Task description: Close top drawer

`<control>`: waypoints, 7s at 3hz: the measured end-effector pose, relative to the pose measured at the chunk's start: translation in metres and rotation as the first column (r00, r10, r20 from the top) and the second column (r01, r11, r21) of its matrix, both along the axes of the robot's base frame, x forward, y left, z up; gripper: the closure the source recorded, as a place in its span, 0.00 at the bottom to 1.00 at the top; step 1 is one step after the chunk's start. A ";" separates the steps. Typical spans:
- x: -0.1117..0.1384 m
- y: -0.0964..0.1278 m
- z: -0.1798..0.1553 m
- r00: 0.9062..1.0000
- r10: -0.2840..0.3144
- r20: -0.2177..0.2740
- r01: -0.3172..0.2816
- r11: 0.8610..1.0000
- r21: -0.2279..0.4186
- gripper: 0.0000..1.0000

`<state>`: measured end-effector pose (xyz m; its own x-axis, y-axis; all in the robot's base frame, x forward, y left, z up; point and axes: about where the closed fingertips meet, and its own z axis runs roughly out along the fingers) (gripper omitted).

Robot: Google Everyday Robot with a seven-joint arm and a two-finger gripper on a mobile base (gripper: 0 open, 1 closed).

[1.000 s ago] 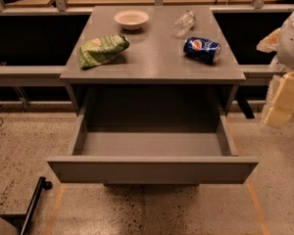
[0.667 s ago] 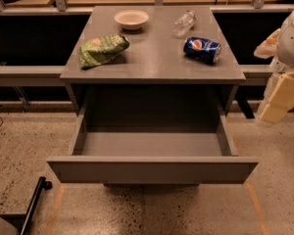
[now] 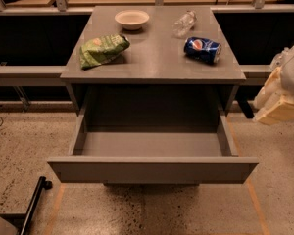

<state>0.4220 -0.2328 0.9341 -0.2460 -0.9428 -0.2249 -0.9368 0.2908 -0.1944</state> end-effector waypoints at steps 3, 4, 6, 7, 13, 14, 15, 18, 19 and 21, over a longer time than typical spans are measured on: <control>0.021 0.000 -0.121 0.990 0.006 -0.143 0.004 0.998 0.066 1.00; 0.014 0.010 -0.135 0.985 -0.005 -0.171 0.017 0.998 0.065 1.00; -0.010 0.036 -0.198 0.955 -0.012 -0.298 0.048 0.992 0.114 1.00; -0.022 0.042 -0.241 0.929 -0.027 -0.368 0.077 0.990 0.122 1.00; 0.082 0.005 -0.256 0.978 -0.149 -0.148 0.155 0.988 0.029 1.00; 0.089 0.005 -0.261 0.974 -0.171 -0.148 0.182 0.981 0.065 1.00; 0.163 0.009 -0.281 0.990 -0.119 -0.076 0.126 0.987 0.100 1.00; 0.201 0.015 -0.299 0.991 -0.128 -0.028 0.130 0.983 0.132 1.00; 0.207 0.015 -0.299 0.991 -0.130 -0.022 0.131 0.982 0.137 0.82; 0.206 0.017 -0.304 0.992 -0.126 -0.030 0.129 0.982 0.137 0.29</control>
Offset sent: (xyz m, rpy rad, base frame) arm 0.0411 0.0054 -0.1910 0.1230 0.2618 -0.0167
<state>0.6279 -0.2156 0.6301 -0.3678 -0.8636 -0.3447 -0.8940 0.4305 -0.1246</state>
